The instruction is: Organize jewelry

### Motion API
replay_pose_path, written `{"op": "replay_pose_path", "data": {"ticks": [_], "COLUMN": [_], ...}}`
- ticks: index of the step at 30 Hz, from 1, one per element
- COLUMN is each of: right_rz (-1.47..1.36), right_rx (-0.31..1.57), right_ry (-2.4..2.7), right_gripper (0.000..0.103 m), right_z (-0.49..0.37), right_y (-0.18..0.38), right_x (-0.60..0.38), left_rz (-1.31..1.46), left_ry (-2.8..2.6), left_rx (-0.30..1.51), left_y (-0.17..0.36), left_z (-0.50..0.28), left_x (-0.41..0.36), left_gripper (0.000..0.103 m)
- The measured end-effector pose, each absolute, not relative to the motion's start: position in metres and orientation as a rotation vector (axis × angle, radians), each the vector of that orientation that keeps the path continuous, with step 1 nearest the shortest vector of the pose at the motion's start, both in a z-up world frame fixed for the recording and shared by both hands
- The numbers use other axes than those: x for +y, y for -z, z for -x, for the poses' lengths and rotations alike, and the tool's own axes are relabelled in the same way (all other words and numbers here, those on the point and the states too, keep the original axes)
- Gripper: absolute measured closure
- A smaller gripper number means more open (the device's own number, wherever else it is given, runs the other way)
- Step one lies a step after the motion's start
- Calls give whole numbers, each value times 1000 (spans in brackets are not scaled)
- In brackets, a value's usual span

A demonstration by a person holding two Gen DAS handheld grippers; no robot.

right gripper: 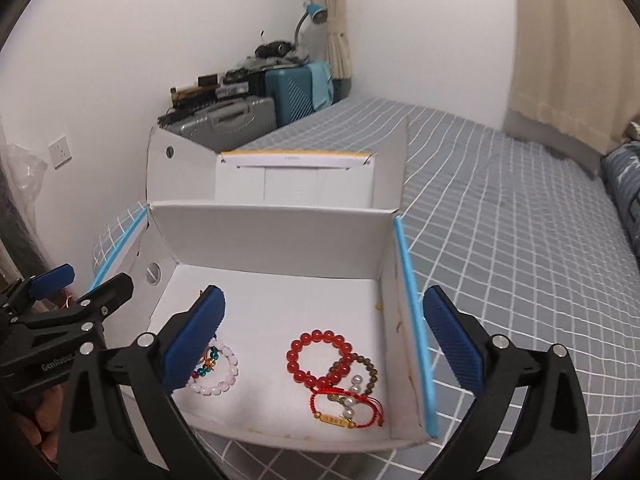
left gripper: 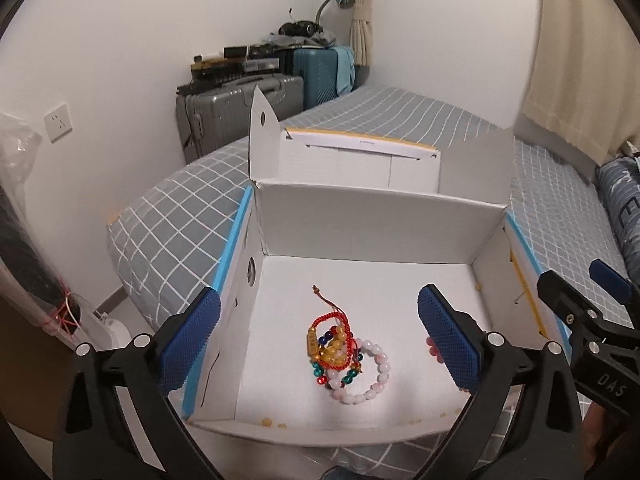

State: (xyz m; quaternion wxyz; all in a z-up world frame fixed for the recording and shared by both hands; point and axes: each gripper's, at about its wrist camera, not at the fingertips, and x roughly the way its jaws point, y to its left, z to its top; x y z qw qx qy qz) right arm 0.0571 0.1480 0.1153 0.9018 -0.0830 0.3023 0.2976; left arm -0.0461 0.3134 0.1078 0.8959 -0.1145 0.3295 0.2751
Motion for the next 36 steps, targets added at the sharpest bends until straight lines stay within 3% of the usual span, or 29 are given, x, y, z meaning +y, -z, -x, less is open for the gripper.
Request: {"op": "replay_pose_path", "data": {"ticks": [17, 36], "right_rz": [144, 158], "right_rx": [596, 621], "right_ry": [-539, -529], "right_gripper": [8, 8], "right_z": [7, 18], "right_y": [-104, -89], "right_x": [90, 86], "left_rz": [204, 177], "left_ry": [-512, -534], "left_rx": [644, 638], "left_y": [-94, -86], "left_z": [119, 121], "left_x": [273, 259], "left_gripper": [6, 6]}}
